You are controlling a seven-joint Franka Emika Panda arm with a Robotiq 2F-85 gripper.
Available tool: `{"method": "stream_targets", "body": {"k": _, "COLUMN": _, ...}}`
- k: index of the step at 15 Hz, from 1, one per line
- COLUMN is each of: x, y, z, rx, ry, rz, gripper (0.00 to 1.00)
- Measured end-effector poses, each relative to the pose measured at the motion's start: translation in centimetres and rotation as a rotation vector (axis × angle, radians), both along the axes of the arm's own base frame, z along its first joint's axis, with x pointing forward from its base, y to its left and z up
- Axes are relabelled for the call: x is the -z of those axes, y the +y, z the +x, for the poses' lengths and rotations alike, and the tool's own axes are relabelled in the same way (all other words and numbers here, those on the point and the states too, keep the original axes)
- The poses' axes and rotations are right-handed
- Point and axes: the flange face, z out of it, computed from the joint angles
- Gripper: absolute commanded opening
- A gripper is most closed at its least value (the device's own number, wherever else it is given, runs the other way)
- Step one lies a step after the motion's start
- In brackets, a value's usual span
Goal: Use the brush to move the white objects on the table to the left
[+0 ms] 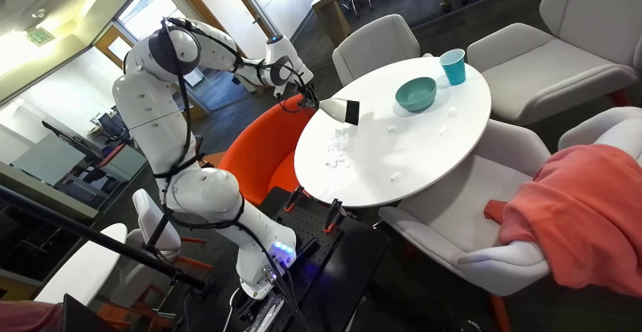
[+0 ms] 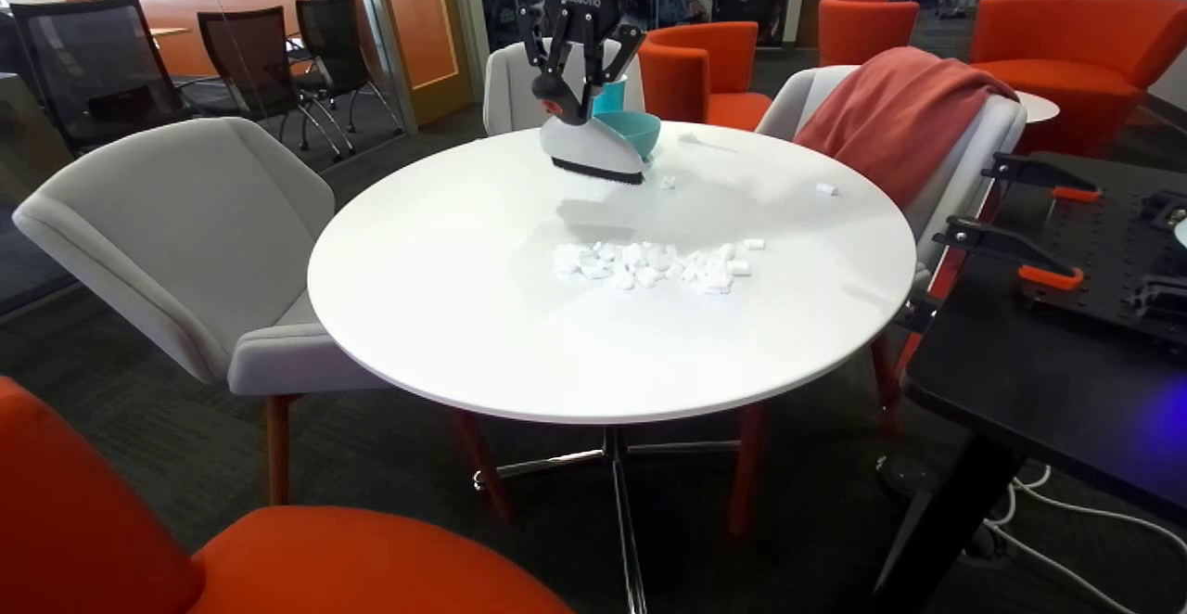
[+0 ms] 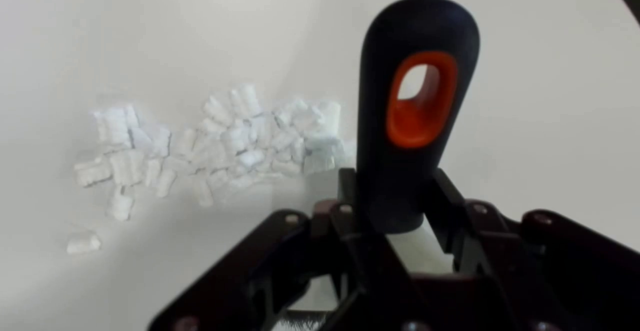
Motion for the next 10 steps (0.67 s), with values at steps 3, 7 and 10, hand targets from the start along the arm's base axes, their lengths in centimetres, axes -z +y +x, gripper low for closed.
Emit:
{"method": "stream_targets", "body": {"k": 3, "x": -0.1, "y": -4.0, "z": 0.5, "rx": 0.14, "ry": -0.015, "rz": -0.091, "gripper": 0.12}}
{"method": "stream_targets", "body": {"k": 7, "x": 0.7, "y": -10.9, "z": 1.0, "rx": 0.318, "ry": -0.032, "rz": -0.241, "gripper": 0.12}}
{"method": "stream_targets", "body": {"k": 10, "x": 1.3, "y": -15.5, "z": 1.2, "rx": 0.44, "ry": -0.063, "rz": -0.369, "gripper": 0.12}}
